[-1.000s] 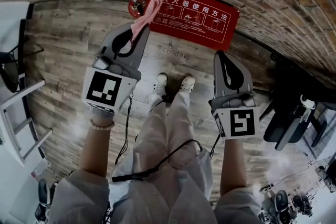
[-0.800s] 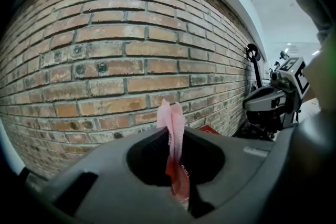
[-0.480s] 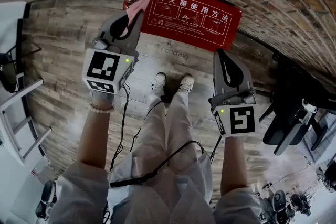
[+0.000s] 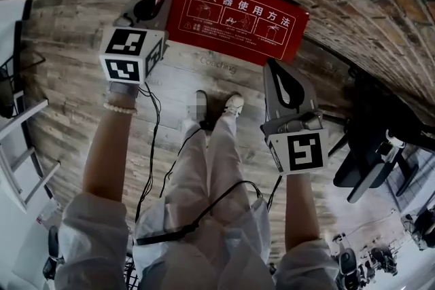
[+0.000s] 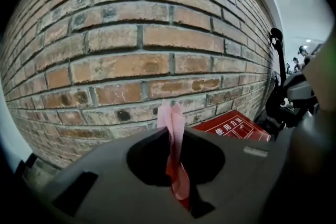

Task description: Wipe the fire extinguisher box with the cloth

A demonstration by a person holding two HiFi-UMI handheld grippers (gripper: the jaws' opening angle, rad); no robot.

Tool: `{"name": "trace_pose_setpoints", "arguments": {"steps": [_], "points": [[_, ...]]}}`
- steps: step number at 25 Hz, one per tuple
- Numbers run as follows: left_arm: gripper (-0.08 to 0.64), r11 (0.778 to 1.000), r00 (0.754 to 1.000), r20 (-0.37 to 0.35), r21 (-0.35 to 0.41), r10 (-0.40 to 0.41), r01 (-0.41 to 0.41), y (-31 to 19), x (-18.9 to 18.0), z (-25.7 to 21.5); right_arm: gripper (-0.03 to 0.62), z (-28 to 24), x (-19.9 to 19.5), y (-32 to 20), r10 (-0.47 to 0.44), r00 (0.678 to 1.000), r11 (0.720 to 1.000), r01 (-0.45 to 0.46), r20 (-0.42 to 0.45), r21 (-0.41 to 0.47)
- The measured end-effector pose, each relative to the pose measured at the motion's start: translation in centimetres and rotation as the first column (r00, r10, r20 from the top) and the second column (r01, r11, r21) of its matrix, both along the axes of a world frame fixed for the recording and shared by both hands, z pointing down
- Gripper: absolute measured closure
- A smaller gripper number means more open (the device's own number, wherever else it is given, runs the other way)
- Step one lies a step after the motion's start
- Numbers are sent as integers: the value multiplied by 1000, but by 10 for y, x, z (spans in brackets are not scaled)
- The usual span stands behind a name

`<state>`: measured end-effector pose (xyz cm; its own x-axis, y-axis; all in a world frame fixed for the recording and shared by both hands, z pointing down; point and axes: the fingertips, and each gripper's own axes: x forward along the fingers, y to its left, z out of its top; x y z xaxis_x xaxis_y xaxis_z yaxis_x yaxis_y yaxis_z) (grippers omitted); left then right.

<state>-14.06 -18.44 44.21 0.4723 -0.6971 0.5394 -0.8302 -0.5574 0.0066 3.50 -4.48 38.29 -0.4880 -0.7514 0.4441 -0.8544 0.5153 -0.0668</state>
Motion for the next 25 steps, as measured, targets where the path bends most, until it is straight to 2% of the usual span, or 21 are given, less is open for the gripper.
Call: {"name": "trace_pose_setpoints", "arguments": {"steps": [3, 10, 13, 25], "points": [[550, 999, 1000, 8, -49, -11, 12, -6, 0, 18, 584, 5, 0, 0, -13, 1000, 1000, 12, -4, -15], [550, 990, 995, 78, -127, -56, 65, -20, -11, 54, 584, 11, 6, -7, -12, 1000, 1000, 12, -1, -25], [550, 988, 994, 107, -141, -40, 55, -28, -10, 62, 584, 14, 9, -9, -1, 1000, 1000, 1, 1, -26], [550, 977, 991, 136, -213, -4, 34, -37, 17, 85, 584, 21, 18, -7, 19, 1000, 999, -19, 7, -43]]}}
